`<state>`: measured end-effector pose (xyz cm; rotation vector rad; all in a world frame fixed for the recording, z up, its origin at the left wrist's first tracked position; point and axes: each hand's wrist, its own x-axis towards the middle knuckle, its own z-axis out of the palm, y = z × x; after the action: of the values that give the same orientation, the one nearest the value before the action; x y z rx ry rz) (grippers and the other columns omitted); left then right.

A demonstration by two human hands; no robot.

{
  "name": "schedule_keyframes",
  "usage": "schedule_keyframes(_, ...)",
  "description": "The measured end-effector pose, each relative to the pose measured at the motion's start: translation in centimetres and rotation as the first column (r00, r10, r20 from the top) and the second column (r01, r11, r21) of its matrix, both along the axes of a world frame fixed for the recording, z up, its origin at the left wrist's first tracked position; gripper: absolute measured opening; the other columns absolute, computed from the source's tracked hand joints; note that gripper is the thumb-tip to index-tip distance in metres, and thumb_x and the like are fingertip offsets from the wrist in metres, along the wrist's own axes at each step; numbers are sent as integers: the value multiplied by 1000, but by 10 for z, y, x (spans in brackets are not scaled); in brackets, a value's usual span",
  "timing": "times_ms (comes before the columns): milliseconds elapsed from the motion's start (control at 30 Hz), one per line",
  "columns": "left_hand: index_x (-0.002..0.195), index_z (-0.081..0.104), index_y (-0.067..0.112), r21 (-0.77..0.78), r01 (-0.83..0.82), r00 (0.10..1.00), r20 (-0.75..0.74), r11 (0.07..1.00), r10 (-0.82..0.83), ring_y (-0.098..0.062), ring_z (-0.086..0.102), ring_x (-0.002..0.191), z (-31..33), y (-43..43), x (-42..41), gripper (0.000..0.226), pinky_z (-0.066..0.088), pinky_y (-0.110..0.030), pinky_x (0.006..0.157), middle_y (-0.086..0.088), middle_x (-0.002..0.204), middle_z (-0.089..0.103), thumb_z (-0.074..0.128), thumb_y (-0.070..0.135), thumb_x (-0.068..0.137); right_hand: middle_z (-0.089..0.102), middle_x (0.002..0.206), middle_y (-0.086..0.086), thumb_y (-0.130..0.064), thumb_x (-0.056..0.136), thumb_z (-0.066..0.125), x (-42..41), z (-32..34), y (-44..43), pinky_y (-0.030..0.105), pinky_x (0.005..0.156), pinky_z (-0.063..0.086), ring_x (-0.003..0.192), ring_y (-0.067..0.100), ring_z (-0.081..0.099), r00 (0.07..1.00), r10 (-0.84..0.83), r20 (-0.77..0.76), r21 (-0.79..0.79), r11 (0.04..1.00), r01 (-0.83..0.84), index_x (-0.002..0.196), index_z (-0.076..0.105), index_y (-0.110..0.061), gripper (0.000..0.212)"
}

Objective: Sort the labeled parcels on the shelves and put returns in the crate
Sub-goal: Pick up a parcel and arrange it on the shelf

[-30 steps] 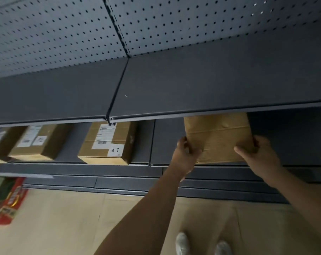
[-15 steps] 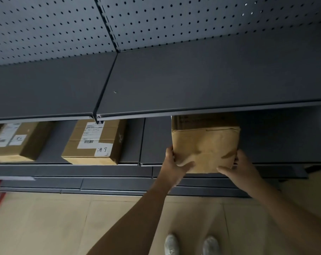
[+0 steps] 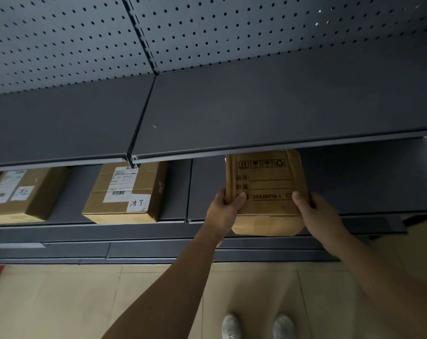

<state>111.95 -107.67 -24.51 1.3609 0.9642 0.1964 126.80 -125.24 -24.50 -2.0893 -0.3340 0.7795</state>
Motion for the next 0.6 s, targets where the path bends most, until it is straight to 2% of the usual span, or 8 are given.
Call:
schedule_keyframes(100,136,56,27,-17,-2,999,33,1000,3,-11,66,110,2,-1,-1,43,49,-24,92,7,118,71,69,39,96,61,124,0,-64,99,44,-1,0,-1,35,89,44,106,18,55,1000,-9,2,23,1000,9,144,54,-26,59)
schedule_keyframes(200,130,57,30,-16,0,999,37,1000,1,-11,66,110,5,-2,-3,37,48,-21,85,7,118,71,69,38,96,61,128,-1,-63,99,46,-1,-2,-3,36,93,46,112,20,57,1000,-11,-15,38,999,12,144,54,-28,58)
schedule_keyframes(367,114,57,42,5,7,999,46,1000,-7,-11,67,110,7,-5,-5,23,50,-28,95,8,117,72,70,34,96,62,128,0,-57,100,51,-3,0,-6,34,92,46,112,19,59,999,-31,-34,78,996,33,140,57,-26,51)
schedule_keyframes(500,130,52,35,44,17,997,74,999,-21,-12,68,110,7,-6,-7,41,53,-34,99,8,118,71,71,24,95,63,124,-4,-45,100,59,-5,5,-11,30,92,44,112,16,59,998,-30,-53,137,990,37,141,56,-24,46)
schedule_keyframes(600,138,47,30,86,35,995,91,996,-43,-11,68,110,5,-8,-9,50,55,-33,96,6,120,70,71,17,95,59,127,-7,-39,98,65,-3,5,-18,29,95,44,116,14,57,999,-22,-34,142,989,26,148,50,-24,54)
